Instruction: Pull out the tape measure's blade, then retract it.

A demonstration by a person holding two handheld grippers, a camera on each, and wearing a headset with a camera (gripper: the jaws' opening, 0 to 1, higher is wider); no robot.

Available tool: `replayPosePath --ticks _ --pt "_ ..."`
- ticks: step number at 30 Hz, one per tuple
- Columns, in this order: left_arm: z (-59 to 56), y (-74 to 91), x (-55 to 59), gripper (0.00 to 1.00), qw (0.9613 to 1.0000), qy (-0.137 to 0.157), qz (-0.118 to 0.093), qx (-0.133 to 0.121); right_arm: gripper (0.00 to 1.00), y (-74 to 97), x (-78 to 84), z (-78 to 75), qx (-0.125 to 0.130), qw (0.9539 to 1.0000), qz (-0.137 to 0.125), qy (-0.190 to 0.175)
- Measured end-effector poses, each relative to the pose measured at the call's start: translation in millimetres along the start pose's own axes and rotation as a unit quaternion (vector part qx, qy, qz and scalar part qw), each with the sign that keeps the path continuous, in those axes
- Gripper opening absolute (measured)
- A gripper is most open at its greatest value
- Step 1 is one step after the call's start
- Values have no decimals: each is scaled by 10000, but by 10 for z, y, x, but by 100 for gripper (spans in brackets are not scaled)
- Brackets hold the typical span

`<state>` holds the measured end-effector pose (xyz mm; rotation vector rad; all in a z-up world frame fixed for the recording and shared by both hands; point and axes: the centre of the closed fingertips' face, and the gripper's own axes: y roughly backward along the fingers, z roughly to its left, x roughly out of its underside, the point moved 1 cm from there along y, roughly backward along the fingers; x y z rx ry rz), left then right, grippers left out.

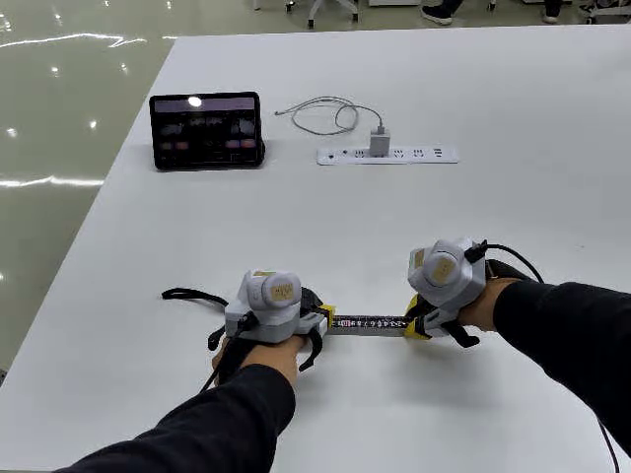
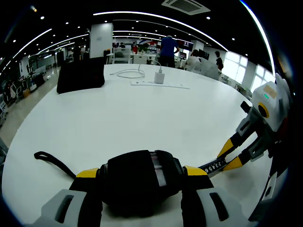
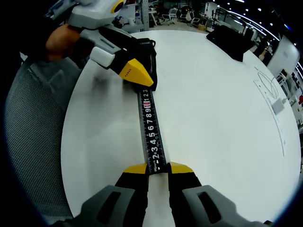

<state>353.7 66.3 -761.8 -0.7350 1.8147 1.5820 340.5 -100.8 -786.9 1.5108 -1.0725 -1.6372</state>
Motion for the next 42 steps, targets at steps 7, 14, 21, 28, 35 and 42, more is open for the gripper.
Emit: replayPosePath --ticks 7,14,21,28,35,42 --pt "2 -1 3 64 10000 9 1 -4 11 -16 -30 8 -10 10000 -39 31" --pt "3 -1 5 64 10000 16 7 -6 11 -31 -60 8 -29 10000 -60 46" --pt "4 -3 3 64 10000 26 3 -9 11 -50 -90 10 -24 10000 -81 40" --pt "4 -3 3 64 10000 29 6 -8 11 -62 -122 25 -16 9999 -88 53" --pt "-1 0 6 64 10000 44 28 -1 11 -76 -152 28 -36 9999 -121 53" --pt "-1 0 0 64 10000 42 -23 7 11 -101 -200 31 -42 9996 -288 49"
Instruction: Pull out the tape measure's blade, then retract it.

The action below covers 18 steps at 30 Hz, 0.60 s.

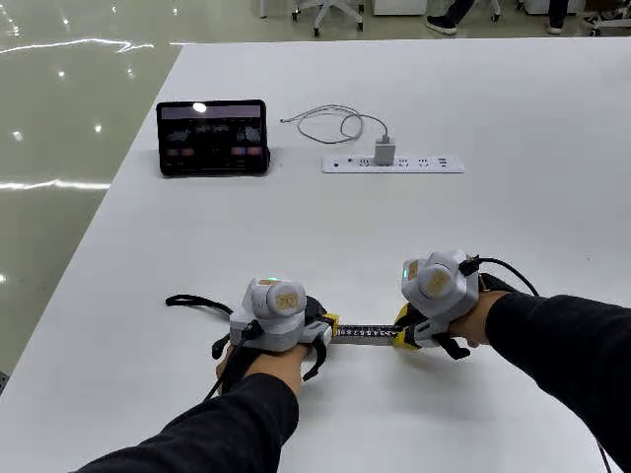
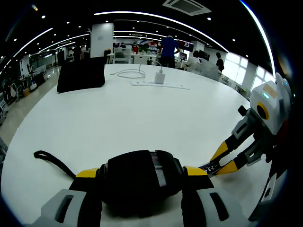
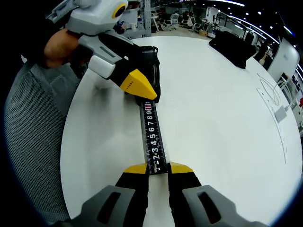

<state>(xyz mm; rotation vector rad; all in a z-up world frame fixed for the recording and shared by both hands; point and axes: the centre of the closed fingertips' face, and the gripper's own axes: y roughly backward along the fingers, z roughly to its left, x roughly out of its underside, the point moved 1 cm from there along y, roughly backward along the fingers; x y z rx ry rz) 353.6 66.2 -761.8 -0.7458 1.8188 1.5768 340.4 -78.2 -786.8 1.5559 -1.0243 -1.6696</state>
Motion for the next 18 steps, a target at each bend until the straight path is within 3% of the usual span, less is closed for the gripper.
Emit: replayPosePath --ticks 18 --pt "7 -8 8 64 10000 45 69 30 11 -51 -118 9 -32 9999 -117 2"
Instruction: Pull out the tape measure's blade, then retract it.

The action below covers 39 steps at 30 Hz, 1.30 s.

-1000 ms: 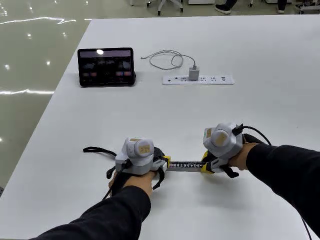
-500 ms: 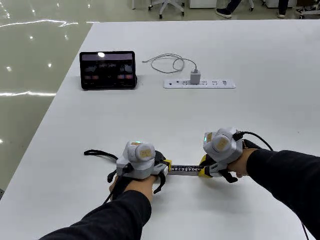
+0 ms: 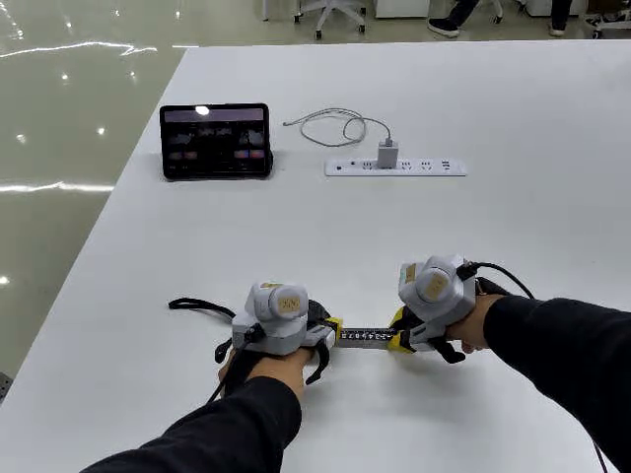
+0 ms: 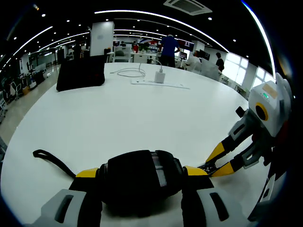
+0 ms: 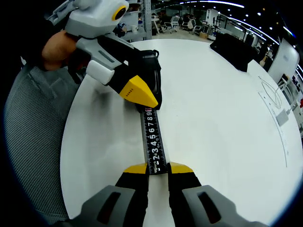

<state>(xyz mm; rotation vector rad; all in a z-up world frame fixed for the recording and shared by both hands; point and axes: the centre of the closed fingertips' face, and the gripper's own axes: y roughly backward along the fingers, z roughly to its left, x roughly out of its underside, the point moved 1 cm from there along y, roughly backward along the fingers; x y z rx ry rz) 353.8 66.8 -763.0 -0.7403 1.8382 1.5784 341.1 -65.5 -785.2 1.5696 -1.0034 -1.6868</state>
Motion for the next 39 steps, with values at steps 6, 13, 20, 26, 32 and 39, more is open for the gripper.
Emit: replayPosePath --ticks 6,13,20,26,32,39 --pt "0 0 3 64 10000 10 8 -7 11 -20 -21 1 8 10000 18 -14" --pt "-6 2 3 64 10000 7 -2 -11 11 -41 -50 -5 -9 10000 38 25" --pt "-8 3 4 64 10000 19 12 -11 11 -67 -89 -6 -1 10000 7 22" --pt "-9 4 6 64 10000 24 17 -8 11 -77 -113 5 -7 10000 22 44" --pt "-7 5 8 64 10000 34 31 -8 11 -91 -129 10 -4 10000 12 67" --pt "-7 5 9 64 10000 59 47 -12 11 -102 -152 18 -33 10000 12 67"
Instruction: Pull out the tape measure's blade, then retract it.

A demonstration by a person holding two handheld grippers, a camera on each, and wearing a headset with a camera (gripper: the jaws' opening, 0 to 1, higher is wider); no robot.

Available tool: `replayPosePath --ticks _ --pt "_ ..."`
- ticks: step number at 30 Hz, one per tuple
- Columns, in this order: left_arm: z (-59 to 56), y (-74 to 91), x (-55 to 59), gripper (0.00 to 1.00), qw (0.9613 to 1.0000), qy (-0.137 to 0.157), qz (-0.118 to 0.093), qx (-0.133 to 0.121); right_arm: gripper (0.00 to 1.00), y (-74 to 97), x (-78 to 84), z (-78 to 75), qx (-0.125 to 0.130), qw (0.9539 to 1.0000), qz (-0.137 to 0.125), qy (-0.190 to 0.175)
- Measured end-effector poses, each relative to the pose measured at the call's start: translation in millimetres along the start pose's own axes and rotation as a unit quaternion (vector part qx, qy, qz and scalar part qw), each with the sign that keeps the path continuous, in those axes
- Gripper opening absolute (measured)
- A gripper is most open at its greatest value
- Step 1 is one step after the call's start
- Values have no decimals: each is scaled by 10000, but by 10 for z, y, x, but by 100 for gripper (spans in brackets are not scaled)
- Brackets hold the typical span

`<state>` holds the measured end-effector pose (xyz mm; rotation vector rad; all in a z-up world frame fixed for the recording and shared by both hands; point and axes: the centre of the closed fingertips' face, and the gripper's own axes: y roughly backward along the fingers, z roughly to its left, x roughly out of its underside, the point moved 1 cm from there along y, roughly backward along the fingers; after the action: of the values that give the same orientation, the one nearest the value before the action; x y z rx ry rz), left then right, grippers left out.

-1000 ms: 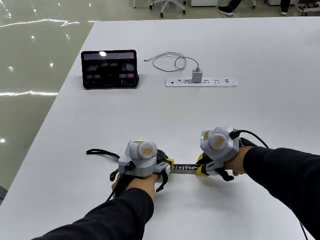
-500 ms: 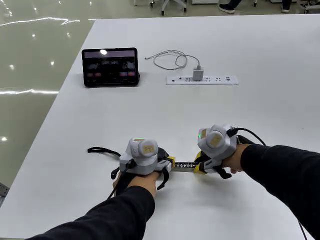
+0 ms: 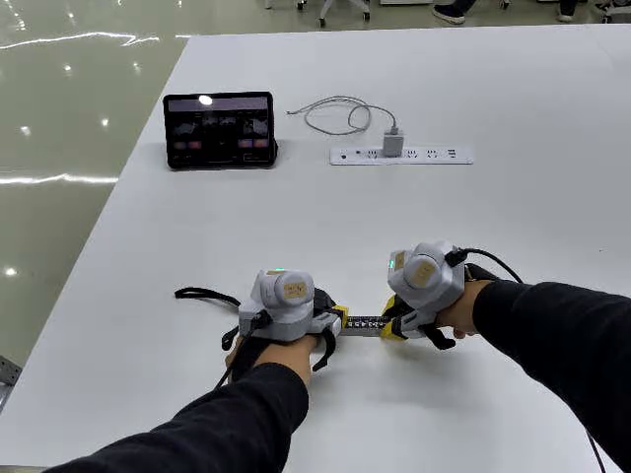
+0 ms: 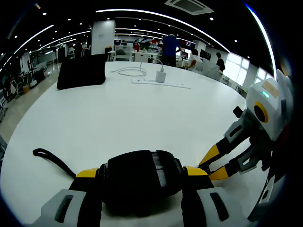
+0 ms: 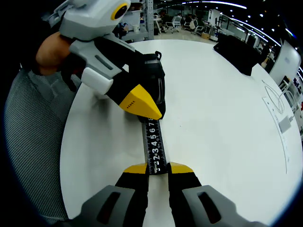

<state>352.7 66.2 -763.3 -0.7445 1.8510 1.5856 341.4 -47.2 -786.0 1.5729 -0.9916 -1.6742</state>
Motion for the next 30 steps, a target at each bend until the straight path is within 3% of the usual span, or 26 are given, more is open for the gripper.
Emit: replayPosePath --ticks 9,30 --pt "0 -4 -1 64 10000 43 39 35 11 -40 -40 5 25 9998 -181 -88" --pt "1 -5 0 64 9999 46 76 51 11 -108 -139 20 33 9997 -246 -83"
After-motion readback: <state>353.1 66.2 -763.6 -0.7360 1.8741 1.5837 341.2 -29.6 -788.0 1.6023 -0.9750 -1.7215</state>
